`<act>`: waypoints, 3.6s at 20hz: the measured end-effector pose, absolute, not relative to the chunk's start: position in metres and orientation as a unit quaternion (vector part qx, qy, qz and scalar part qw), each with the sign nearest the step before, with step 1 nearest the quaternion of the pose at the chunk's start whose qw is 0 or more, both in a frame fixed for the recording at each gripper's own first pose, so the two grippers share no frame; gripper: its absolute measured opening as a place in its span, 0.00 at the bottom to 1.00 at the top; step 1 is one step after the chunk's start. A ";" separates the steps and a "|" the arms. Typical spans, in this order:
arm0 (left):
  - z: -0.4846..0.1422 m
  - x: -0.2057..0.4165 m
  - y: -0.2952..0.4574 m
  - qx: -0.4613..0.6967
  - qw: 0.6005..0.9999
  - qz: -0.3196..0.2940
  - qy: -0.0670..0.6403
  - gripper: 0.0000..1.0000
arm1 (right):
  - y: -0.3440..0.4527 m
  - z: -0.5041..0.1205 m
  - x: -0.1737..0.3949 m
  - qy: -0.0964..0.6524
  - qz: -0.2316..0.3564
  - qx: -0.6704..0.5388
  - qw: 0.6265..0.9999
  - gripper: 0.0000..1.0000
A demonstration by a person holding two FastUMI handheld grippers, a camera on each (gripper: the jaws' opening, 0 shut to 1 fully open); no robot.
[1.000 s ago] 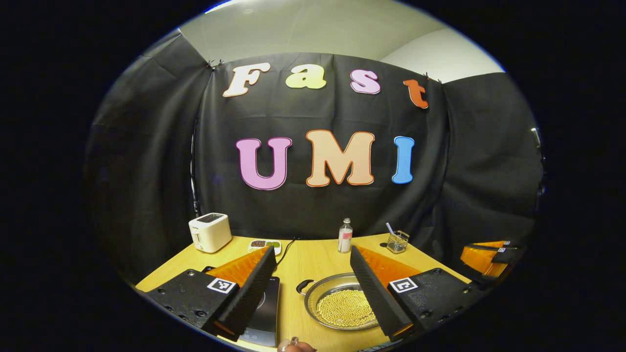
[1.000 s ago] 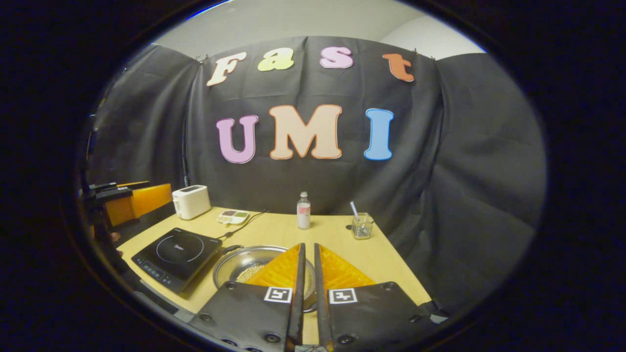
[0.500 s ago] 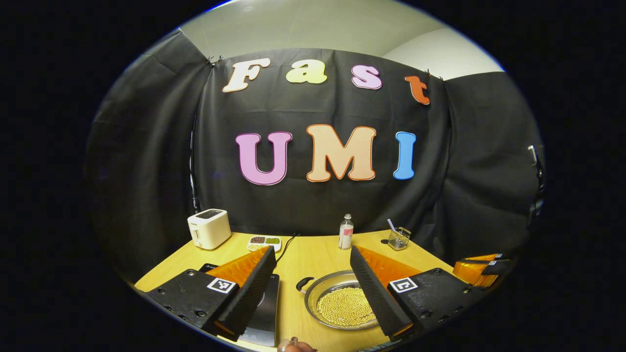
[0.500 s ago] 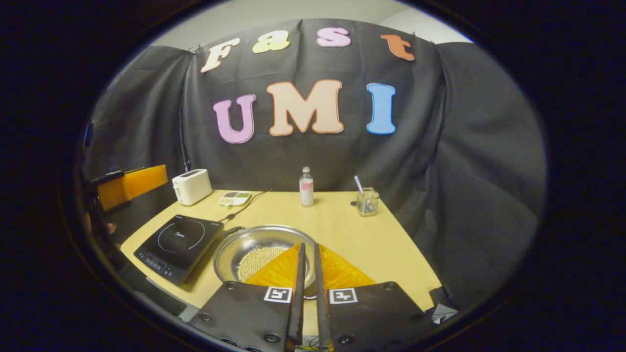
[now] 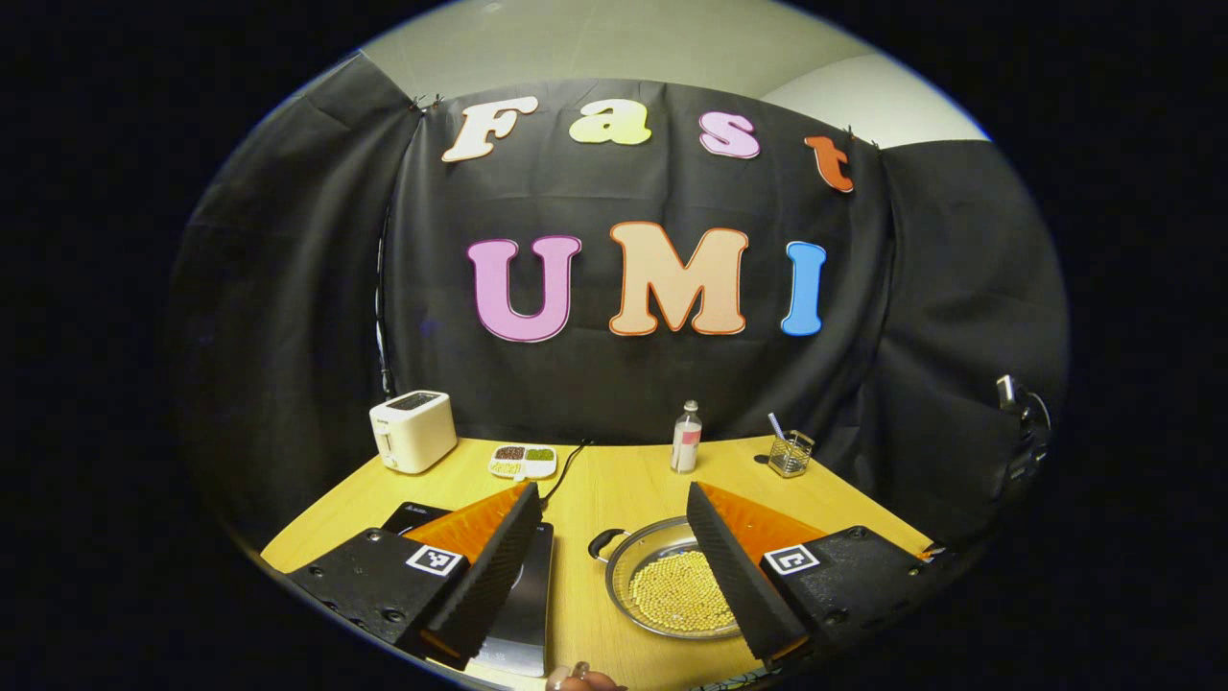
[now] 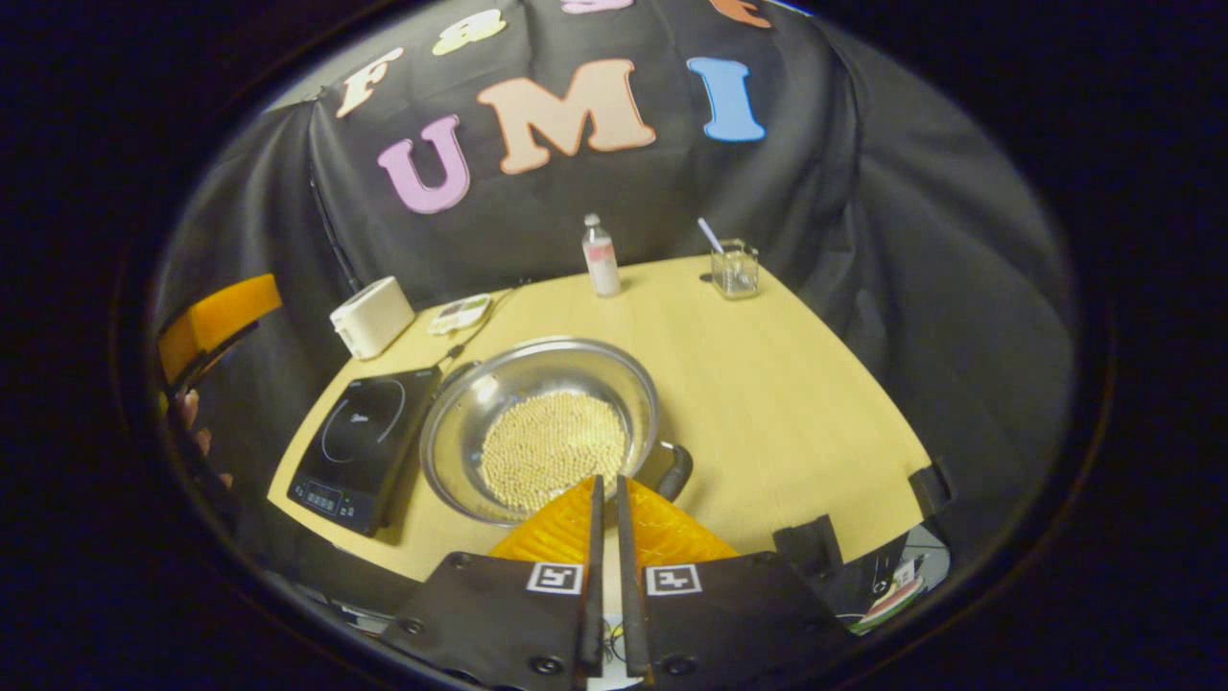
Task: First push the handle of the pot to place it horizontally, then grasp the pot with both hands and set it on the induction cooktop.
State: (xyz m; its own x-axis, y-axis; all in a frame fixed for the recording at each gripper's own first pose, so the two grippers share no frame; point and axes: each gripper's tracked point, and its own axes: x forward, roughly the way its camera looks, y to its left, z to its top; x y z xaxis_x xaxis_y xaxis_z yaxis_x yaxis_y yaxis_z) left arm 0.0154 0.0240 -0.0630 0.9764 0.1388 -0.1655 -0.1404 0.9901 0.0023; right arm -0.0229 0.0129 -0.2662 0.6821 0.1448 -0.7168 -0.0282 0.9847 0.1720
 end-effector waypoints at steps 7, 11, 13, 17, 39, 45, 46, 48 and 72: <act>-0.081 0.017 0.034 -0.008 0.991 0.072 0.111 0.99 | 0.020 -0.321 -0.032 0.463 0.033 0.065 0.883 0.10; -0.084 0.022 0.045 -0.004 0.990 0.080 0.115 0.98 | 0.019 -0.338 -0.026 0.477 0.028 0.055 0.877 0.11; -0.086 0.023 0.050 -0.004 0.989 0.086 0.118 0.99 | 0.019 -0.343 -0.024 0.479 0.028 0.045 0.876 0.11; -0.088 0.028 0.057 -0.004 0.988 0.095 0.121 0.99 | 0.015 -0.351 -0.013 0.486 0.022 0.041 0.873 0.10; -0.089 0.032 0.075 0.005 0.984 0.128 0.124 0.99 | -0.007 -0.362 0.056 0.471 0.041 0.010 0.881 0.03; -0.090 0.030 0.076 0.003 0.983 0.133 0.125 0.98 | -0.006 -0.359 0.060 0.467 0.043 0.011 0.883 0.00; -0.090 0.030 0.075 0.003 0.983 0.132 0.124 0.99 | -0.006 -0.358 0.060 0.467 0.043 0.011 0.883 0.00; -0.090 0.029 0.075 0.002 0.984 0.131 0.124 0.99 | -0.008 -0.359 0.059 0.467 0.042 0.012 0.883 0.00; -0.124 0.046 0.074 -0.035 0.985 0.062 0.158 0.99 | -0.017 -0.334 0.068 0.438 -0.015 0.030 0.898 0.44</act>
State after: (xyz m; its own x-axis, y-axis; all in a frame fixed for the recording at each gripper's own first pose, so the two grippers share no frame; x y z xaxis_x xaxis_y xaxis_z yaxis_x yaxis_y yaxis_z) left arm 0.0462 0.0737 -0.1238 0.9422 0.1105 -0.3163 -0.1327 0.9899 -0.0496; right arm 0.0675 -0.0175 -0.3340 0.6163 -0.0007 -0.7875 0.0524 0.9978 0.0402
